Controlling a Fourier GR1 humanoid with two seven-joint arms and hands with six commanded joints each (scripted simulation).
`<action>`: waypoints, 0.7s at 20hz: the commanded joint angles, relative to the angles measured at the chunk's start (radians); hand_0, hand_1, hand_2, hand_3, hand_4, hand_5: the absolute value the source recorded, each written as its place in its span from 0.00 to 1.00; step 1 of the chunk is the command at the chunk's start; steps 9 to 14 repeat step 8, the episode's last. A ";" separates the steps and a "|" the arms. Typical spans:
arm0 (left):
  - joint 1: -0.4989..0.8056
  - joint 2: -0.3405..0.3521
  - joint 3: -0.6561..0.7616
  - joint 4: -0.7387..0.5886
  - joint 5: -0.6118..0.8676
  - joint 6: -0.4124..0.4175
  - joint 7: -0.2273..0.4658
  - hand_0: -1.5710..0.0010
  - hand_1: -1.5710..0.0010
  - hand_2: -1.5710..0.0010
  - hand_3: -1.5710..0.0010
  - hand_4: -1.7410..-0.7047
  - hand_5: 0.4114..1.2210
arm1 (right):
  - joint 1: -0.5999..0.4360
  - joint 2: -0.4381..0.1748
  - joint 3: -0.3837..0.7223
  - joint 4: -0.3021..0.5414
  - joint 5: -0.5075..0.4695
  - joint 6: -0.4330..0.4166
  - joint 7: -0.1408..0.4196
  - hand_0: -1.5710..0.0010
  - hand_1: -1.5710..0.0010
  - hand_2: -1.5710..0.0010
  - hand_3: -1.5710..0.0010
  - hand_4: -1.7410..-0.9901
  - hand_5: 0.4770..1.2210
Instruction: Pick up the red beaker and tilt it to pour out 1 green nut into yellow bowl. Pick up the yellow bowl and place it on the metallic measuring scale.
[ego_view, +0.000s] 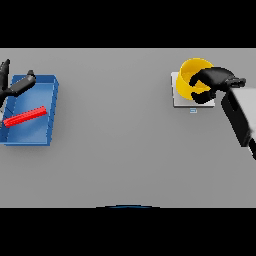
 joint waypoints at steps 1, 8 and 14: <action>-0.010 -0.010 0.000 0.012 -0.001 0.000 0.001 1.00 1.00 1.00 1.00 0.90 0.41 | -0.004 0.005 0.005 0.012 0.005 0.000 -0.009 0.84 0.86 0.75 0.65 0.47 0.41; 0.002 -0.007 -0.002 -0.014 0.000 0.014 0.006 1.00 1.00 1.00 1.00 0.89 0.40 | -0.030 0.007 0.031 0.057 0.037 0.009 -0.034 0.97 0.97 0.93 0.78 0.58 0.34; 0.002 -0.007 -0.002 -0.014 0.000 0.014 0.006 1.00 1.00 1.00 1.00 0.89 0.40 | -0.030 0.007 0.031 0.057 0.037 0.009 -0.034 0.97 0.97 0.93 0.78 0.58 0.34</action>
